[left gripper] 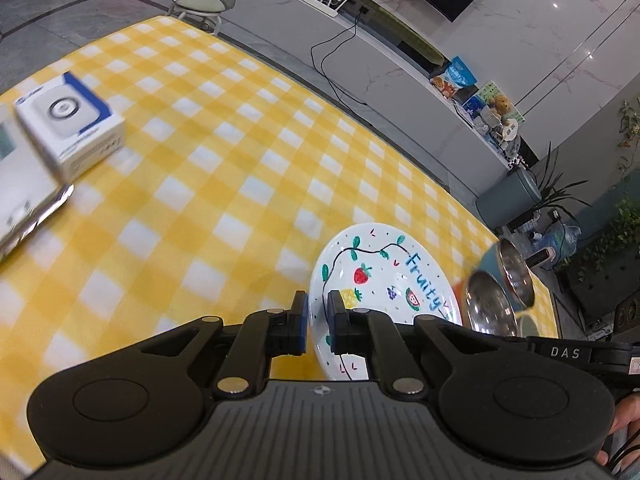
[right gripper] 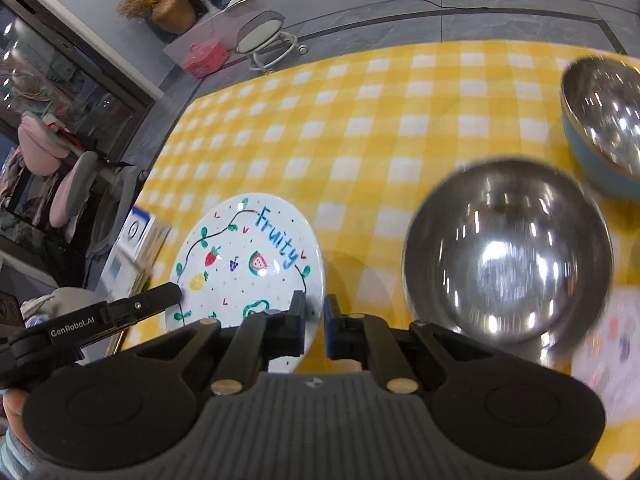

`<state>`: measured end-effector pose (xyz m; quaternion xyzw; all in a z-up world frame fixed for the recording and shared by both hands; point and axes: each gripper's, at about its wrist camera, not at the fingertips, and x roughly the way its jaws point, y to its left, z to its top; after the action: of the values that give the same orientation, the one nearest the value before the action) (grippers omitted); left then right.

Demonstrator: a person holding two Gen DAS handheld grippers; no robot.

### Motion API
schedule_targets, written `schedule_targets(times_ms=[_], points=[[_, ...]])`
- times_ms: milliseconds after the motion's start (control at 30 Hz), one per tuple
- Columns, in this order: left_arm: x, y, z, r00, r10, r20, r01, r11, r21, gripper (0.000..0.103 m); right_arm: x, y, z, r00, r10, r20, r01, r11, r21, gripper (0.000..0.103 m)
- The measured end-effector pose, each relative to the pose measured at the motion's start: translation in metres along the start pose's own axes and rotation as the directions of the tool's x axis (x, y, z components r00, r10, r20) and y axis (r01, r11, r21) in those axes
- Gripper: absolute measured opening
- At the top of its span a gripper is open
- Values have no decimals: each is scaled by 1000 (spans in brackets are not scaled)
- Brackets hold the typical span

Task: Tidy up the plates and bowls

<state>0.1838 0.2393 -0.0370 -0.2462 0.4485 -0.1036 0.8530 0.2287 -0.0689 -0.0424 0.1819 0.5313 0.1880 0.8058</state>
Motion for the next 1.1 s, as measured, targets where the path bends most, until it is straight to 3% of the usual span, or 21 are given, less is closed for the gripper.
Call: schedule_targets(times_ms=[300,600,700,1100], points=[[-17,-22,-62,999,-10,-36,10,1000,21,10,-40,-24,-76,1000,2,25,-3,999,34,7],[-2,-58,-116,995,-29,-92,38,994,100,10,-78,-76,-140,996,-28,83,18,993,116,7],[5,-67,-129,996,-18,-93,30,990,135,10,-82,-90,-153,994,-32,108,16,989,146,7],[19,-70,-146,995,-15,-101,25,995,97,10,-84,-110,-174,983,-35,182,6,987,161,7]])
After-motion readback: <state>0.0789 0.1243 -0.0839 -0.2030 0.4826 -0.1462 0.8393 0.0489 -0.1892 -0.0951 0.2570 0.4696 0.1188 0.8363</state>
